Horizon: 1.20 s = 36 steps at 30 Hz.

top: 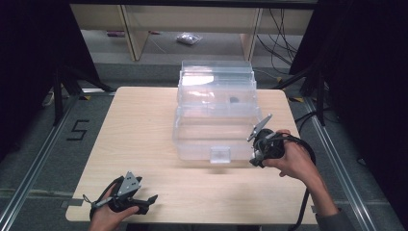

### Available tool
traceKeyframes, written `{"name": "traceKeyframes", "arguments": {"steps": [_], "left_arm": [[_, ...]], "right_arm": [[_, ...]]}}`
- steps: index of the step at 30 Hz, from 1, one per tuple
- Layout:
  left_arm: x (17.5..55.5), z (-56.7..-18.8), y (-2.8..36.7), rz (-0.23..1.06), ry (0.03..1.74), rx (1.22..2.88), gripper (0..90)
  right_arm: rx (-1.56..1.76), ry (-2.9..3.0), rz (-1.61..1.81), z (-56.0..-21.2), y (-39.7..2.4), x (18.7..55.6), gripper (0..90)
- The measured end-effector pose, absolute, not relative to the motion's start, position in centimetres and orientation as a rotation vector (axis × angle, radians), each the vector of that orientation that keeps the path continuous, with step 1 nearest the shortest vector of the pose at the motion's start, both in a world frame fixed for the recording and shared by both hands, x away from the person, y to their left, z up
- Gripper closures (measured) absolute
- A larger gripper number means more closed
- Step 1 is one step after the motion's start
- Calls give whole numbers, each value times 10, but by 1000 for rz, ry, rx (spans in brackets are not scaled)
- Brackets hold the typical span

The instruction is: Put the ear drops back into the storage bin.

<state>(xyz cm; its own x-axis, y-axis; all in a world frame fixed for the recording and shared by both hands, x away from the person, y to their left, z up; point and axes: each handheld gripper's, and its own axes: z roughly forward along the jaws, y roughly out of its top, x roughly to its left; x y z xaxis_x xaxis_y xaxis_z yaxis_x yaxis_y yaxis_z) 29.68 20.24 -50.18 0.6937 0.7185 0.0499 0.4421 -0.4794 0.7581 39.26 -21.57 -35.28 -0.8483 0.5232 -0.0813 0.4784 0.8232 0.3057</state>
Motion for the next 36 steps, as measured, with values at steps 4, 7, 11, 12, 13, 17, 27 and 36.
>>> {"name": "traceKeyframes", "arguments": {"steps": [4, 7, 11, 12, 13, 17, 27, 36], "left_arm": [[297, -502, 202, 471, 884, 2149, 151], [297, -502, 202, 472, 885, 2148, 152], [297, -501, 203, 462, 881, 2160, 151], [297, -502, 203, 470, 884, 2152, 152], [297, -502, 202, 470, 885, 2149, 151], [297, -501, 203, 466, 881, 2156, 152], [297, -502, 203, 469, 883, 2150, 151], [297, -502, 202, 467, 882, 2151, 151]], "right_arm": [[792, 2847, 407, -351, -216, 397, 602], [811, 2833, 410, -345, -218, 401, 602], [820, 2824, 411, -337, -219, 407, 602], [817, 2822, 409, -335, -219, 409, 603], [824, 2822, 412, -332, -219, 411, 603], [828, 2818, 401, -326, -219, 419, 602], [901, 2802, 386, -324, -222, 444, 603], [965, 2795, 378, -330, -224, 467, 603]]}}
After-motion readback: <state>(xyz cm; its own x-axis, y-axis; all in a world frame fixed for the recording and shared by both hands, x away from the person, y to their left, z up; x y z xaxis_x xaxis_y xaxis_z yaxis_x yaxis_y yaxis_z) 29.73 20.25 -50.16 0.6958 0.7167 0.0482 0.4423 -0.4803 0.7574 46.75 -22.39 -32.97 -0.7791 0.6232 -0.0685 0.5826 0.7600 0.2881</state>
